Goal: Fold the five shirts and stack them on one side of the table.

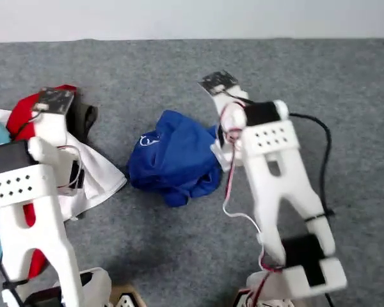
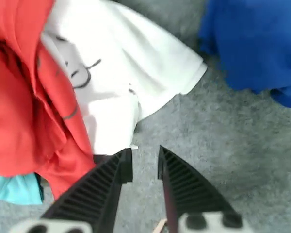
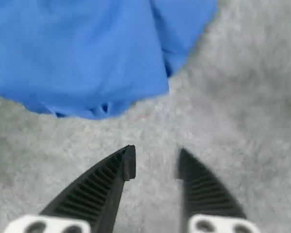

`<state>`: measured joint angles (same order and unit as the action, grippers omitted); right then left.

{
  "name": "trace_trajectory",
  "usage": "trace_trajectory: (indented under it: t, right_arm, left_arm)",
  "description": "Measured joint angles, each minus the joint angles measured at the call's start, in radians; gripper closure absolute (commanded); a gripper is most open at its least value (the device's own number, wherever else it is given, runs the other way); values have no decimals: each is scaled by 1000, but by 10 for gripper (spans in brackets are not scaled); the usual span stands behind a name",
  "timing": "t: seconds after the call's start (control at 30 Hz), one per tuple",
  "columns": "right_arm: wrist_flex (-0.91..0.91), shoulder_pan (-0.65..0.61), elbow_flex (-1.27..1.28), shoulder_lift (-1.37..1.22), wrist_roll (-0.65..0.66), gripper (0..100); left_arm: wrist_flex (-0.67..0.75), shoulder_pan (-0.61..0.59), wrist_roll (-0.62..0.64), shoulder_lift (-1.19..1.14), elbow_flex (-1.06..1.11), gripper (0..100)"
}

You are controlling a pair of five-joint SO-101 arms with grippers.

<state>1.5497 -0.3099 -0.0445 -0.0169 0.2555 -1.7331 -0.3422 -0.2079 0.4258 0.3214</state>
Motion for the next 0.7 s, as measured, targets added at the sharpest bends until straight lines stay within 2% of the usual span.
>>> trace_trajectory:
  t: [0.43,0.57,0.7]
  right_arm:
    - [-31,-28,-304,-405,0,768]
    - [-31,-29,-350,-496,-38,769]
    - [-31,-28,-359,-539,-61,863]
  left_arm:
    - [2,-14,0,2,41,907]
    - [2,-14,0,2,41,907]
    - [2,-14,0,2,44,907]
